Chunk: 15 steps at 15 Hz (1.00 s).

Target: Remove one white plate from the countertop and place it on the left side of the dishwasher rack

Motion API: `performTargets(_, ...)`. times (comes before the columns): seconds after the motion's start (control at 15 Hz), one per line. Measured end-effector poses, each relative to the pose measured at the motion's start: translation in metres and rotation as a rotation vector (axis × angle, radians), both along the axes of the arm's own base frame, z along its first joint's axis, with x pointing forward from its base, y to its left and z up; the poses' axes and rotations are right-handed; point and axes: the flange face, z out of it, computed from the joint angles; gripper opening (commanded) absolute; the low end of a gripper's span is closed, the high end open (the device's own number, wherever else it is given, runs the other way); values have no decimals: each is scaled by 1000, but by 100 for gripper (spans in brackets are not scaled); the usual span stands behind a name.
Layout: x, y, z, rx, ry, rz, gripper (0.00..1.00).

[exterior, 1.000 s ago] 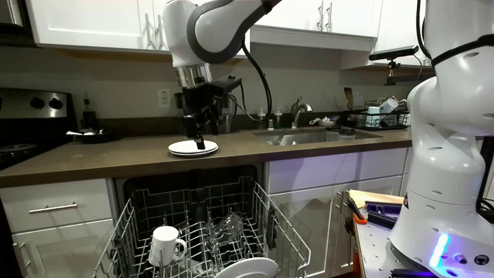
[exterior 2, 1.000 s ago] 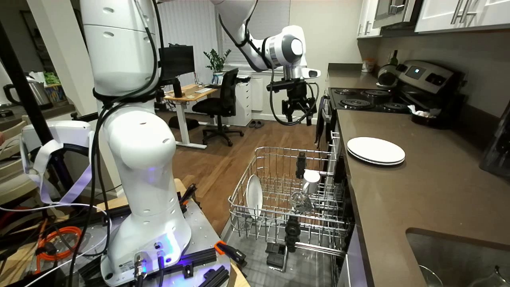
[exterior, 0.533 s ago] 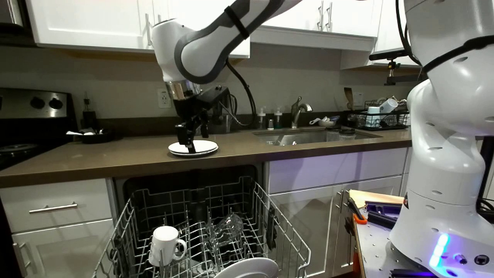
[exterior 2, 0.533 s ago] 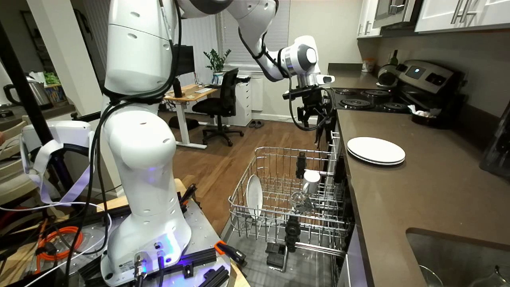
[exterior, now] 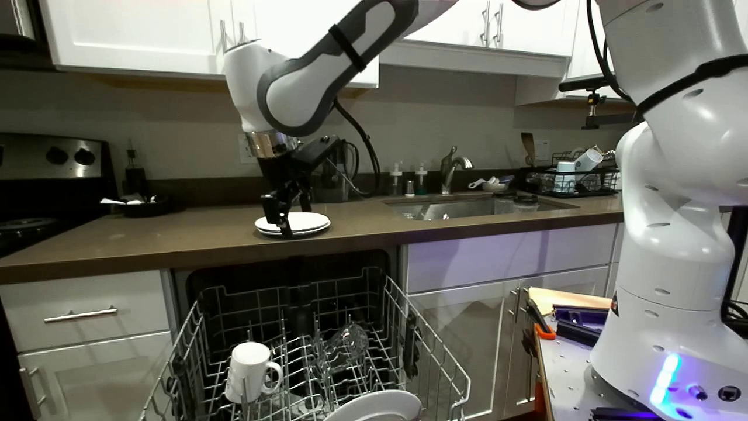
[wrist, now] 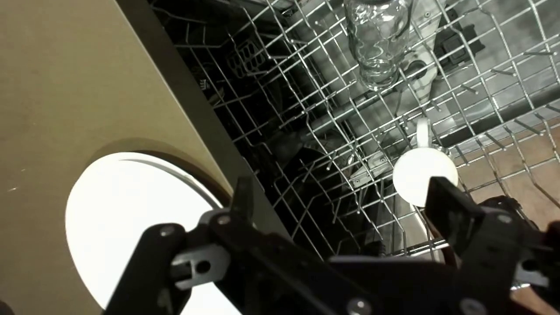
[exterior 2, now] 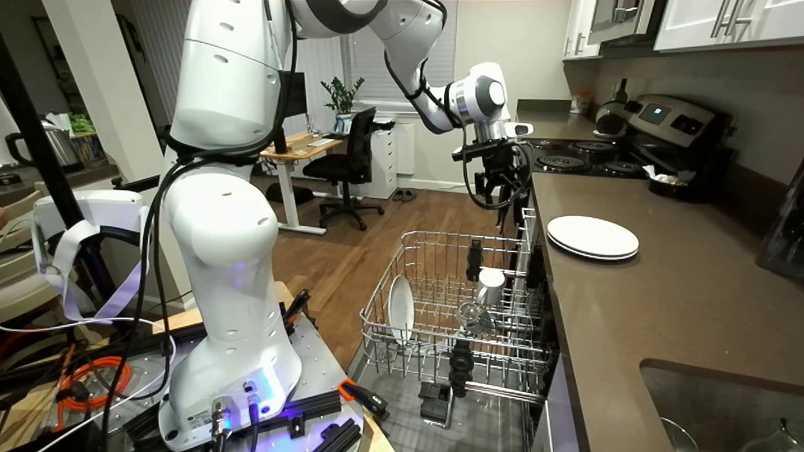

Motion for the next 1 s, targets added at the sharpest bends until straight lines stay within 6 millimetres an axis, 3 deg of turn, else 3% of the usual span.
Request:
performTargets(0.47, 6, 0, 0, -8, -15, -1, 100)
performTargets(1.0, 51, -16, -12, -100, -102, -20, 100)
